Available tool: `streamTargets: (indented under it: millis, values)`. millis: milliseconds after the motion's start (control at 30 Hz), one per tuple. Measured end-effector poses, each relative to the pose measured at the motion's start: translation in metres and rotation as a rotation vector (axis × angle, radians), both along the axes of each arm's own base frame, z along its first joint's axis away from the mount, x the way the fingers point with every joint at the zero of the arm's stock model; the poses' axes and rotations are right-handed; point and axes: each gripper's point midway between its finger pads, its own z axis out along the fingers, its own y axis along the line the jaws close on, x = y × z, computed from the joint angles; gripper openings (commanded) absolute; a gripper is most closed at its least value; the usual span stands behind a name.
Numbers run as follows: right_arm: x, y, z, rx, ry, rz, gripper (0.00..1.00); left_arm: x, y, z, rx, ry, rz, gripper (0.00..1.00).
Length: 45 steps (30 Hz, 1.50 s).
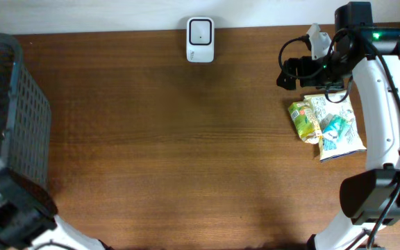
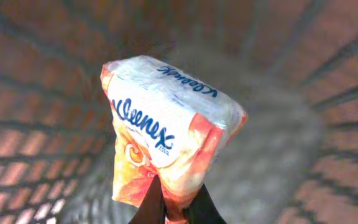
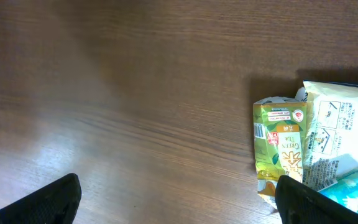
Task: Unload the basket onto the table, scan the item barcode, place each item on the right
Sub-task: 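Reach the left gripper into the basket and grasp an orange Kleenex pack, then place the Kleenex pack on the table center and withdraw left gripper, then lower the right gripper onto the Kleenex pack and grasp it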
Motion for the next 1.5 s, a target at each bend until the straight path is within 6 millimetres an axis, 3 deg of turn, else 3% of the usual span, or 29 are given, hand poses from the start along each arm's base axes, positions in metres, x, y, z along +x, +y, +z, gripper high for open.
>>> streamTargets:
  millis: [33, 100, 133, 167, 200, 233, 300, 333, 400, 500, 600, 667, 733, 767, 800, 933, 1033, 1100, 1167, 1200, 1300, 1367, 1433, 1500]
  values:
    - [0.000, 0.000, 0.000, 0.000, 0.000, 0.000, 0.99, 0.007, -0.012, 0.042, 0.031, -0.097, -0.031, 0.00]
    - [0.000, 0.000, 0.000, 0.000, 0.000, 0.000, 0.99, 0.016, -0.041, 0.102, 0.065, -0.246, -0.104, 0.00]
    - [0.000, 0.000, 0.000, 0.000, 0.000, 0.000, 0.99, 0.020, -0.068, 0.132, 0.070, -0.319, -0.172, 0.00]
    - [0.000, 0.000, 0.000, 0.000, 0.000, 0.000, 0.99, 0.026, -0.106, 0.159, 0.064, -0.387, -0.264, 0.00]
    - [0.000, 0.000, 0.000, 0.000, 0.000, 0.000, 0.99, 0.031, -0.151, 0.175, 0.032, -0.422, -0.371, 0.00]
    - [0.000, 0.000, 0.000, 0.000, -0.001, 0.000, 0.99, 0.035, -0.191, 0.173, -0.016, -0.408, -0.459, 0.00]
    - [0.001, 0.000, 0.000, -0.001, -0.004, 0.000, 0.99, 0.048, -0.268, 0.145, -0.138, -0.345, -0.604, 0.00]
    - [0.001, 0.000, 0.000, 0.000, -0.005, 0.000, 0.99, 0.053, -0.289, 0.129, -0.179, -0.315, -0.624, 0.00]
    - [0.003, 0.000, 0.001, -0.001, -0.012, -0.001, 0.99, 0.056, -0.351, 0.066, -0.304, -0.170, -0.681, 0.00]
    - [0.004, 0.000, 0.001, -0.001, -0.020, 0.000, 0.99, 0.046, -0.422, -0.032, -0.408, 0.054, -0.713, 0.00]
    - [0.004, 0.000, 0.001, -0.001, -0.019, 0.000, 0.99, 0.039, -0.489, -0.095, -0.438, 0.163, -0.778, 0.00]
    - [0.004, 0.000, 0.001, -0.001, -0.019, 0.000, 0.99, 0.033, -0.520, -0.114, -0.444, 0.193, -0.825, 0.03]
    - [0.004, 0.000, 0.001, -0.001, -0.018, 0.000, 0.99, 0.029, -0.540, -0.121, -0.444, 0.192, -0.863, 0.59]
    - [0.004, 0.000, 0.001, -0.001, -0.018, -0.001, 0.99, 0.027, -0.547, -0.120, -0.443, 0.186, -0.880, 0.69]
    - [0.004, 0.000, 0.001, 0.000, -0.018, -0.001, 0.99, 0.027, -0.551, -0.119, -0.446, 0.178, -0.885, 0.75]
    - [0.004, 0.002, 0.001, 0.011, -0.005, -0.027, 0.99, 0.030, -0.548, -0.118, -0.449, 0.171, -0.870, 0.81]
    - [0.004, 0.026, -0.009, 0.027, 0.037, -0.021, 0.92, 0.055, -0.516, -0.095, -0.452, 0.125, -0.793, 0.81]
    - [0.003, 0.058, -0.028, 0.037, 0.100, 0.007, 0.86, 0.085, -0.469, -0.067, -0.448, 0.041, -0.696, 0.89]
    - [-0.001, 0.090, -0.049, 0.042, 0.176, 0.018, 0.82, 0.097, -0.435, -0.052, -0.443, -0.009, -0.633, 0.95]
    - [-0.005, 0.106, -0.059, 0.039, 0.209, 0.036, 0.80, 0.103, -0.400, -0.043, -0.435, -0.043, -0.566, 0.96]
    - [-0.018, 0.163, -0.087, 0.022, 0.268, 0.124, 0.75, 0.106, -0.337, -0.042, -0.422, -0.056, -0.436, 0.99]
    - [-0.023, 0.214, -0.105, 0.029, 0.238, 0.222, 0.73, 0.106, -0.306, -0.042, -0.417, -0.068, -0.373, 0.99]
    - [-0.025, 0.265, -0.117, 0.054, 0.169, 0.320, 0.72, 0.106, -0.287, -0.042, -0.411, -0.075, -0.335, 0.99]
    - [-0.032, 0.294, -0.123, 0.069, 0.140, 0.378, 0.71, 0.105, -0.280, -0.043, -0.411, -0.076, -0.321, 0.99]
